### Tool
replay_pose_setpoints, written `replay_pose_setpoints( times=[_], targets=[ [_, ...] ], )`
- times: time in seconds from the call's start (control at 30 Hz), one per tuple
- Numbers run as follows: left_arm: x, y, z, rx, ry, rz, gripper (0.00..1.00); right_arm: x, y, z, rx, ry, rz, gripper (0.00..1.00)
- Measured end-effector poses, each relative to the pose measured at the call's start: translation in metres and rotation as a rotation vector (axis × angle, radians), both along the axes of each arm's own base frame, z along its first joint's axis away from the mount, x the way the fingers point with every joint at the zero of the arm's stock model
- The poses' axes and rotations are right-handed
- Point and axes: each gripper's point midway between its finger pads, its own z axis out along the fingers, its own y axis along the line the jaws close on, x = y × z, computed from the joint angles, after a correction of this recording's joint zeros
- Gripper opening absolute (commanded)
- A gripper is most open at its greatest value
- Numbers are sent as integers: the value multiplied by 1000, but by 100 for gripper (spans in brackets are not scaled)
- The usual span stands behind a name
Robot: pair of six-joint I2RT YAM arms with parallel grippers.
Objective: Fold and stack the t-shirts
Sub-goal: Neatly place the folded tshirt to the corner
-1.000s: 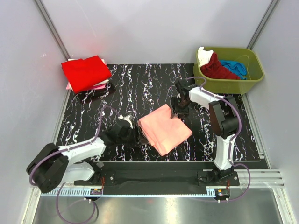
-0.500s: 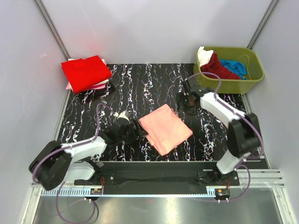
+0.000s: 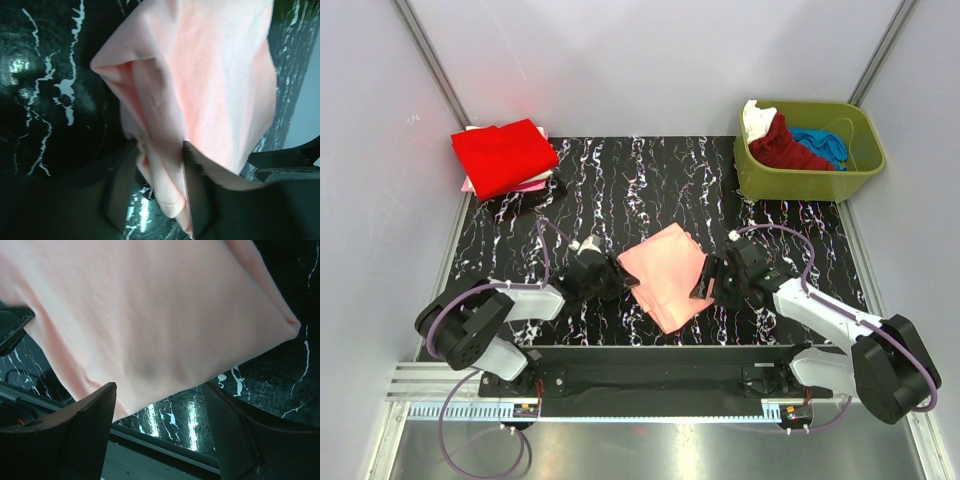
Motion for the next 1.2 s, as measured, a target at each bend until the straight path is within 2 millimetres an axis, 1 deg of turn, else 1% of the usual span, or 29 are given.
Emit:
replay_pose_setpoints(
  times=[0.03, 0.1, 0.13, 0.2, 0.23, 0.3, 0.37, 0.4, 0.43, 0.5, 0.57, 0.67, 0.73, 0.8, 0.87, 1.03, 1.2],
  targets=[
    [-1, 1, -3, 0, 5, 3, 28, -3, 0, -5, 5, 12, -5, 78],
    [0, 1, -7, 1, 11, 9, 18, -3, 2, -7, 23, 11, -13, 77],
    [0, 1, -10, 6, 14, 10, 6, -1, 4, -6, 35, 2, -16, 76],
    [5, 2, -9, 10, 1, 7, 0, 5, 8, -1, 60, -25, -16, 75],
    [8, 5, -8, 18, -6, 10, 0, 7, 10, 1, 70, -33, -18, 75],
    [16, 18, -6, 39, -14, 27, 0, 10, 11, 6, 90, -60, -26, 75],
    [29, 43, 3, 76, -31, 75, 0, 8, 9, 13, 115, -97, -43, 76],
    [36, 55, 12, 96, -46, 97, 0, 6, 6, 17, 129, -120, -53, 77],
    [43, 63, 21, 108, -63, 109, 0, 4, 4, 23, 144, -146, -65, 77],
    [64, 79, 49, 141, -116, 134, 0, 4, 1, 33, 169, -190, -86, 77],
    [84, 91, 78, 168, -171, 148, 0, 6, 0, 37, 178, -206, -103, 77],
    [110, 109, 115, 209, -239, 163, 0, 7, -1, 30, 163, -184, -110, 77],
    [123, 120, 130, 241, -252, 163, 0, 6, -1, 22, 146, -159, -111, 77],
    [140, 129, 145, 270, -263, 159, 0, 5, -1, 15, 131, -136, -111, 77],
    [157, 138, 155, 287, -273, 149, 0, 5, -2, 11, 123, -123, -111, 77],
    [191, 155, 166, 323, -264, 90, 0, 5, -1, 6, 114, -109, -110, 77],
    [230, 164, 183, 337, -289, 10, 0, 6, -1, 2, 106, -95, -109, 77]
  ],
)
